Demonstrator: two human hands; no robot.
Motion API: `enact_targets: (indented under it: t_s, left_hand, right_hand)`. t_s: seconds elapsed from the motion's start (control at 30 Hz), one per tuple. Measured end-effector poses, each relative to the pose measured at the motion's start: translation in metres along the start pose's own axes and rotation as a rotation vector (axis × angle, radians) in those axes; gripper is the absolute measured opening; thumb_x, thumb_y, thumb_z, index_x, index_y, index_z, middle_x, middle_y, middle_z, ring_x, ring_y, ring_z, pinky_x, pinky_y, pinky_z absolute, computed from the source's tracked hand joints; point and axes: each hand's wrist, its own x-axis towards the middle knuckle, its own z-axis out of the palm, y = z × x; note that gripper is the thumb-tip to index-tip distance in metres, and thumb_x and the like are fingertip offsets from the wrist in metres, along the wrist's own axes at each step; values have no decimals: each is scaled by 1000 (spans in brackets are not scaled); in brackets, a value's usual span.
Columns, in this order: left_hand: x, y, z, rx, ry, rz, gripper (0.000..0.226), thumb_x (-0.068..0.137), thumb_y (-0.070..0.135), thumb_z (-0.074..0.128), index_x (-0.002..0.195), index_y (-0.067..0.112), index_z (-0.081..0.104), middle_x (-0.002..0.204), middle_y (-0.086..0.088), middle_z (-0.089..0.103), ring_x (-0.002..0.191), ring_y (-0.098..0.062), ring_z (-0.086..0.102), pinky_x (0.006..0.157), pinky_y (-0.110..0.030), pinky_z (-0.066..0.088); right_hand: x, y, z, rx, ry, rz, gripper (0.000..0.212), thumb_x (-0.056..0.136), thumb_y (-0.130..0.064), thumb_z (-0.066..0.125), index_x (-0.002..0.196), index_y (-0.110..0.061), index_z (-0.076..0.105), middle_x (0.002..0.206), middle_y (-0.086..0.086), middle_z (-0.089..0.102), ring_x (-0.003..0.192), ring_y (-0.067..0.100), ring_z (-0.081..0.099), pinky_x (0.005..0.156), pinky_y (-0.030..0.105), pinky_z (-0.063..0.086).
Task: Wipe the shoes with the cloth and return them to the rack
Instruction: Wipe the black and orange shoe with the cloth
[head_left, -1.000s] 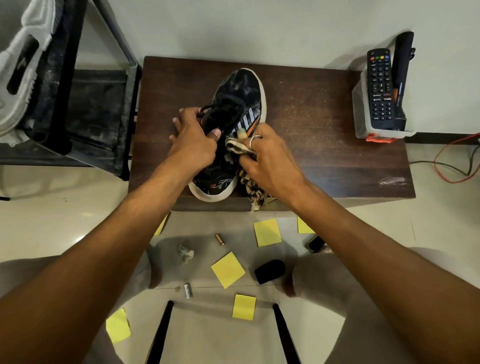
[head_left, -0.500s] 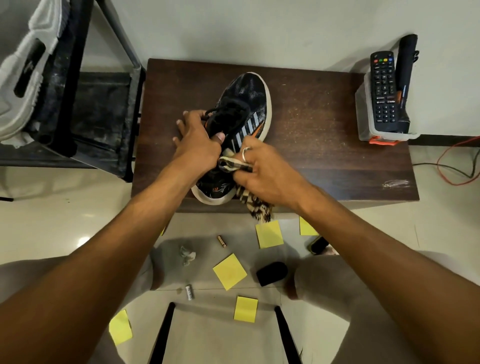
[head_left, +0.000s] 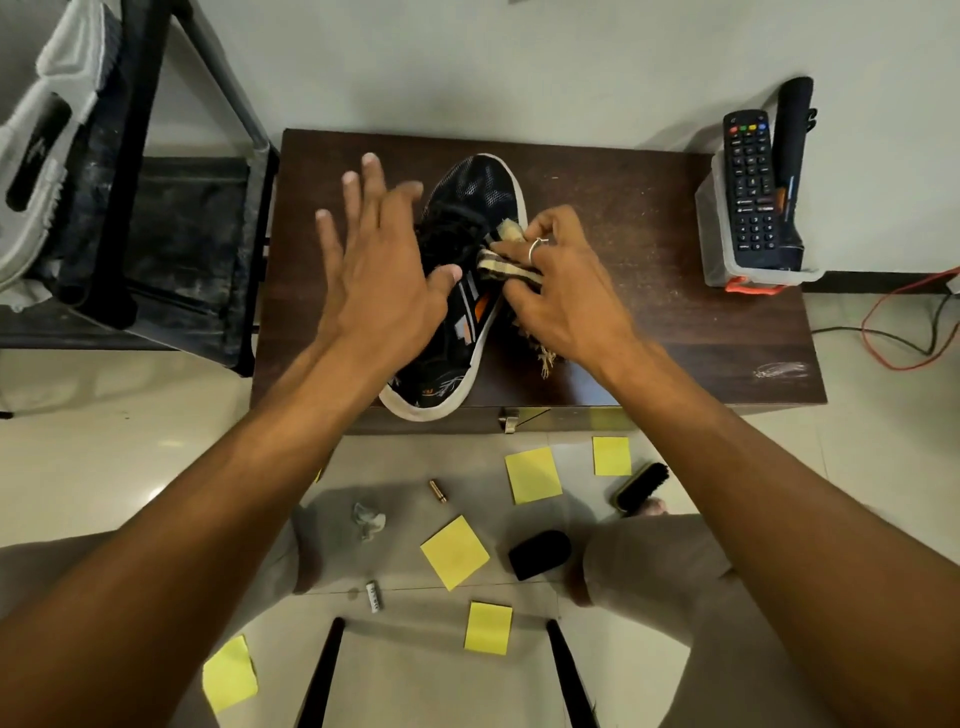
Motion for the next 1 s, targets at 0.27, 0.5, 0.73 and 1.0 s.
enact_targets:
  t_s: [0.27, 0.5, 0.73, 1.0]
  left_hand:
    - [-7, 2, 23, 65, -296, -75, 130, 73, 48, 84, 163, 27, -8, 169, 8, -21, 155, -26, -21, 123, -60, -5]
    - [1, -1, 19, 54, -396, -99, 134, 73, 41, 88, 162, 29, -12, 169, 7, -20, 154, -24, -23, 122, -53, -10]
    - [0, -5, 20, 45, -379, -88, 130, 74, 43, 87, 162, 28, -7, 170, 6, -18, 155, -23, -20, 124, -50, -8]
    - [0, -3, 20, 63, -373, -86, 129, 74, 43, 87, 163, 28, -5, 170, 6, -17, 156, -22, -17, 124, -48, -6]
  right_hand:
    - [2, -6, 8, 11, -143, -99, 23, 93, -11, 63, 113, -8, 73, 122, 3, 50, 93, 12, 55, 83, 21, 47]
    - [6, 3, 2, -159, -169, -233, 23, 91, -12, 65, 113, -14, 73, 122, 2, 50, 91, 13, 53, 79, 36, 54]
    - [18, -1, -3, -121, -275, -311, 32, 87, 0, 64, 115, -14, 74, 127, 1, 52, 101, 17, 57, 84, 32, 52]
    - [35, 9, -15, -275, -161, -222, 44, 88, 0, 61, 122, -24, 74, 128, -1, 56, 114, 26, 54, 87, 46, 54]
